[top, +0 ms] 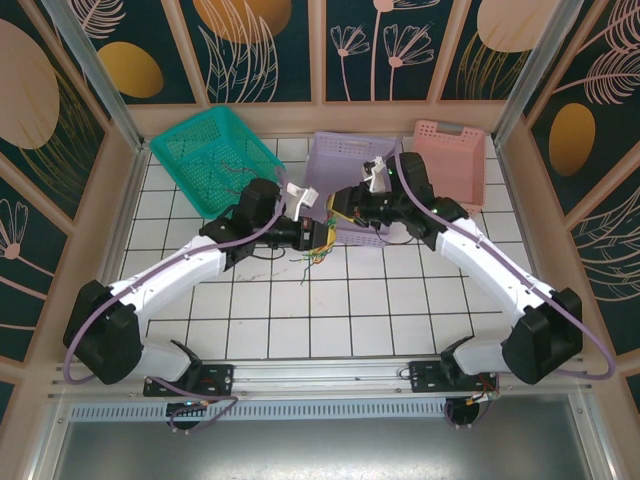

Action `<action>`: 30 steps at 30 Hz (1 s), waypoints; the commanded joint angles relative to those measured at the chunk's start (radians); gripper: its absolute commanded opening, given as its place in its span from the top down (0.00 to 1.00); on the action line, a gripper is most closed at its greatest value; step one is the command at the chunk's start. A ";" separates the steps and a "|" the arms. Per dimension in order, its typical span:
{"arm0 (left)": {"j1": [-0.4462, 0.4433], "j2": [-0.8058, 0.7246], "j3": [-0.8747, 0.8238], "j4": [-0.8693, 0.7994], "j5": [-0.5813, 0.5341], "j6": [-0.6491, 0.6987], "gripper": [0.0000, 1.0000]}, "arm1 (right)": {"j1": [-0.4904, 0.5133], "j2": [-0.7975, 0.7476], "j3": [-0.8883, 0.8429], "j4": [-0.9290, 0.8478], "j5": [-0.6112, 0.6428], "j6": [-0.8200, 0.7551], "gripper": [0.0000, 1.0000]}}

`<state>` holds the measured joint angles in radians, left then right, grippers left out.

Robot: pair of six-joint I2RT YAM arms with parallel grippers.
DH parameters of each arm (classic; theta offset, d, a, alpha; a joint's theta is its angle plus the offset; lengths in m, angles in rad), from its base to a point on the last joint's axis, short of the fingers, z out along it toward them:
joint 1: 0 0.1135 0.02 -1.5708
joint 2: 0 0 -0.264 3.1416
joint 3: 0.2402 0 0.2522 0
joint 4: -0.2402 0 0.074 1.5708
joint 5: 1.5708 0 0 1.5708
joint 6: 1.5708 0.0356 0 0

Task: Untangle the cables

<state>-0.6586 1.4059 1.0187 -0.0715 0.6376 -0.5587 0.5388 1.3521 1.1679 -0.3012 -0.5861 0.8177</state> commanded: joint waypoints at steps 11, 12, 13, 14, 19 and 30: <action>-0.074 0.021 0.078 -0.181 -0.264 0.168 1.00 | 0.003 0.060 0.063 -0.142 0.124 0.027 0.67; -0.076 0.022 0.079 -0.184 -0.268 0.172 1.00 | 0.003 0.062 0.068 -0.142 0.127 0.027 0.67; -0.076 0.025 0.081 -0.188 -0.269 0.173 1.00 | 0.003 0.062 0.072 -0.142 0.128 0.027 0.67; -0.076 0.028 0.083 -0.193 -0.270 0.177 1.00 | 0.003 0.065 0.076 -0.142 0.129 0.027 0.67; -0.081 0.038 0.090 -0.200 -0.260 0.183 1.00 | 0.003 0.085 0.095 -0.141 0.123 0.013 0.64; -0.094 0.049 0.102 -0.194 -0.253 0.180 1.00 | 0.032 0.145 0.122 -0.128 0.096 -0.001 0.71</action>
<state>-0.7429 1.4464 1.0832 -0.2665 0.3809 -0.3962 0.5625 1.4837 1.2560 -0.4271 -0.4717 0.8242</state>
